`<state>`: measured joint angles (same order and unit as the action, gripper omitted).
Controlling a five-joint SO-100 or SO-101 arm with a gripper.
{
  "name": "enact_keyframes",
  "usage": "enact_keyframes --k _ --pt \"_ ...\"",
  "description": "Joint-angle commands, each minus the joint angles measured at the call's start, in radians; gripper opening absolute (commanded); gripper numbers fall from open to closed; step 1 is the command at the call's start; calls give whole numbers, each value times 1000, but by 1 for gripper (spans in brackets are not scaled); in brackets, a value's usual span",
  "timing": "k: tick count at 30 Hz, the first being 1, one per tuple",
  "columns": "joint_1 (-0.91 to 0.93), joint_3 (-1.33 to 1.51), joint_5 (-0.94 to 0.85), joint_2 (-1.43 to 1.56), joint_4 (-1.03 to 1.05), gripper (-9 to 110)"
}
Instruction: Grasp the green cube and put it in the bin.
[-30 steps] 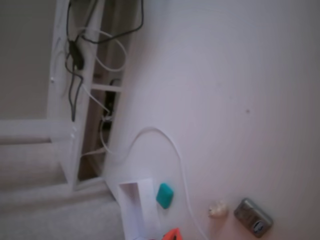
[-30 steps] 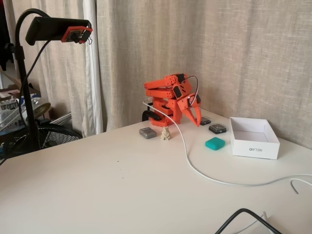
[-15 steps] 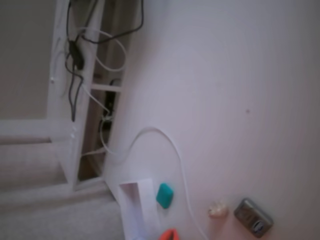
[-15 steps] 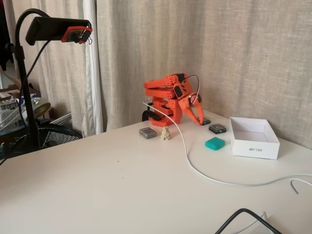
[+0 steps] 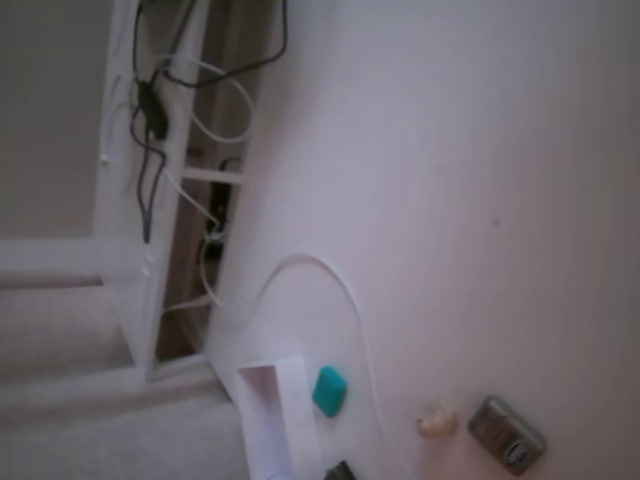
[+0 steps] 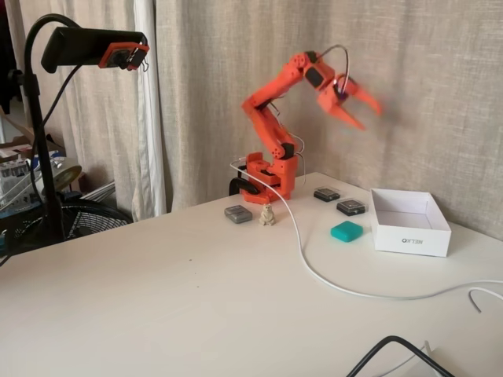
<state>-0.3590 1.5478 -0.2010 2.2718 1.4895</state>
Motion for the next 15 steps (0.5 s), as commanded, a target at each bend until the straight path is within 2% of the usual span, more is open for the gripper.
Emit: enact_keyframes --k 1,3,7,15 --pt "-11 -393 5 -127 224 29" --pt "-5 -534 -2 -183 333 31" --pt "54 -551 -51 -222 330 33" --pt "140 -126 -91 -307 190 33"
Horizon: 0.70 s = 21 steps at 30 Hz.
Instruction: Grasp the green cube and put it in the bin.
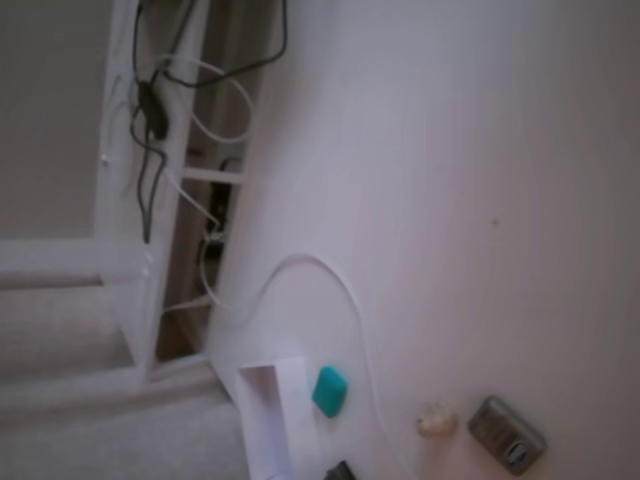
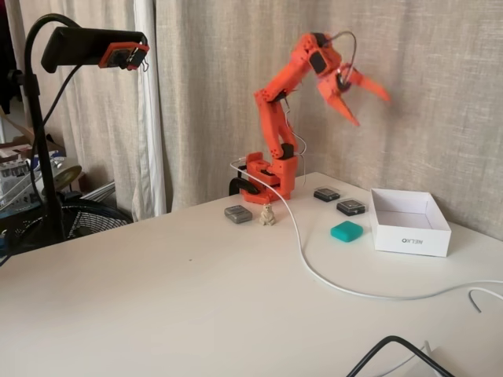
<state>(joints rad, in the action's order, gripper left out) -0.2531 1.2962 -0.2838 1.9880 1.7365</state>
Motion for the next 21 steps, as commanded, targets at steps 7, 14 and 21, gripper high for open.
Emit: enact_keyframes --k 7,14,21 --pt "115 360 -9 -144 -123 34" --pt "209 485 -35 -239 -219 34" --pt "249 523 -41 -334 -272 34"
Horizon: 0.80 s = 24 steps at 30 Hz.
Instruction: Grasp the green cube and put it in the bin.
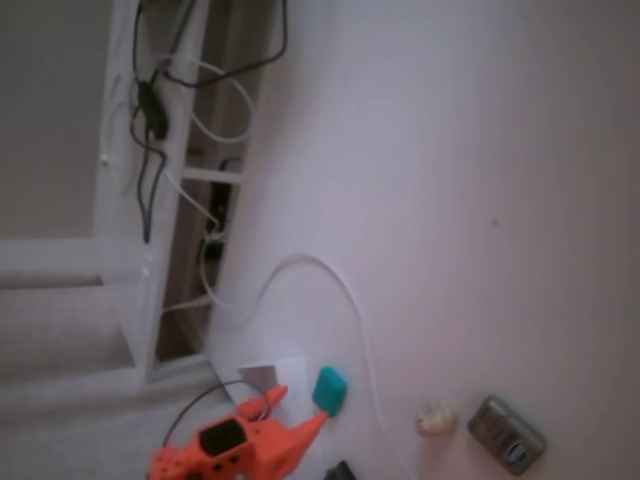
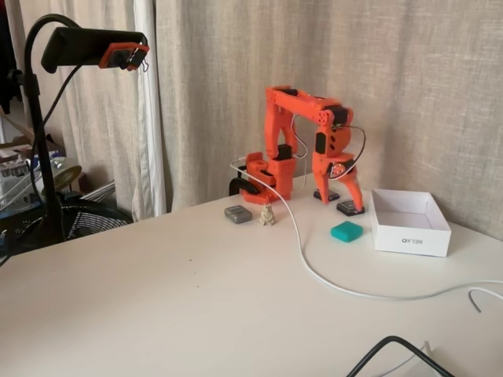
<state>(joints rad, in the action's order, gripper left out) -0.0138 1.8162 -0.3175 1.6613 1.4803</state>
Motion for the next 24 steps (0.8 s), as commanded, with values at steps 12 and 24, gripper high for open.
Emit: enact_keyframes --k 12,24 --pt "38 6 -34 -184 -112 34" --pt "-17 12 -63 -258 -153 34"
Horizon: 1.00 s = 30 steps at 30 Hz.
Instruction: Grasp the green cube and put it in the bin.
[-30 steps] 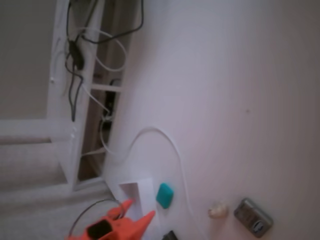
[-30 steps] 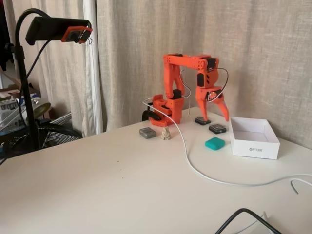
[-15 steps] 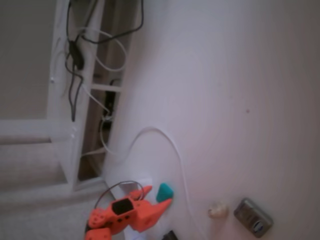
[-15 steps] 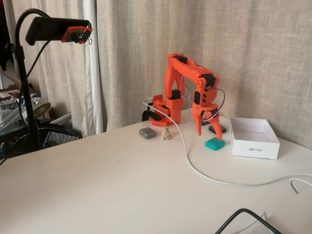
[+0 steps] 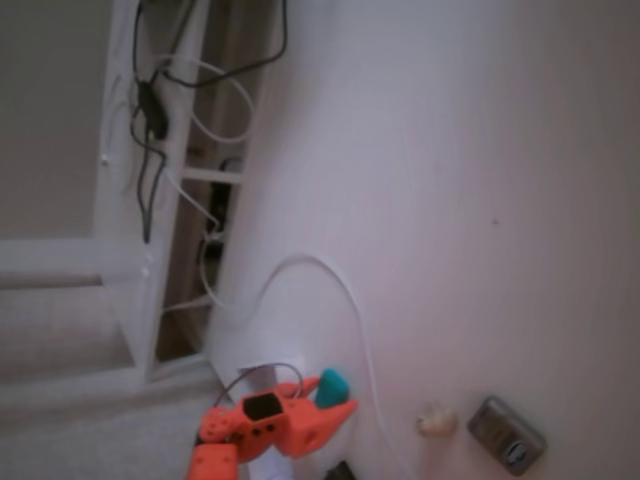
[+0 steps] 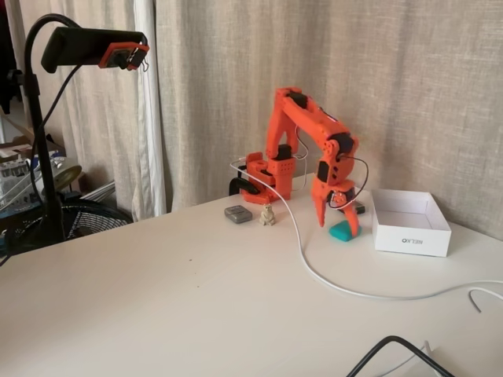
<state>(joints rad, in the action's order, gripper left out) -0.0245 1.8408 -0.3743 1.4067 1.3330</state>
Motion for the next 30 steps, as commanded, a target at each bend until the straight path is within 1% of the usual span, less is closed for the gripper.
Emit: enact_keyframes --k 1,15,20,23,27,30 --pt "-8 -14 -6 -9 -8 34" --pt "-32 -37 -43 -57 -8 33" --pt "-35 -38 -48 -54 -20 26" --pt "-32 -38 -48 -54 -20 17" --pt "-29 -34 -48 -52 -12 14" --pt "-32 -31 -49 -49 -12 6"
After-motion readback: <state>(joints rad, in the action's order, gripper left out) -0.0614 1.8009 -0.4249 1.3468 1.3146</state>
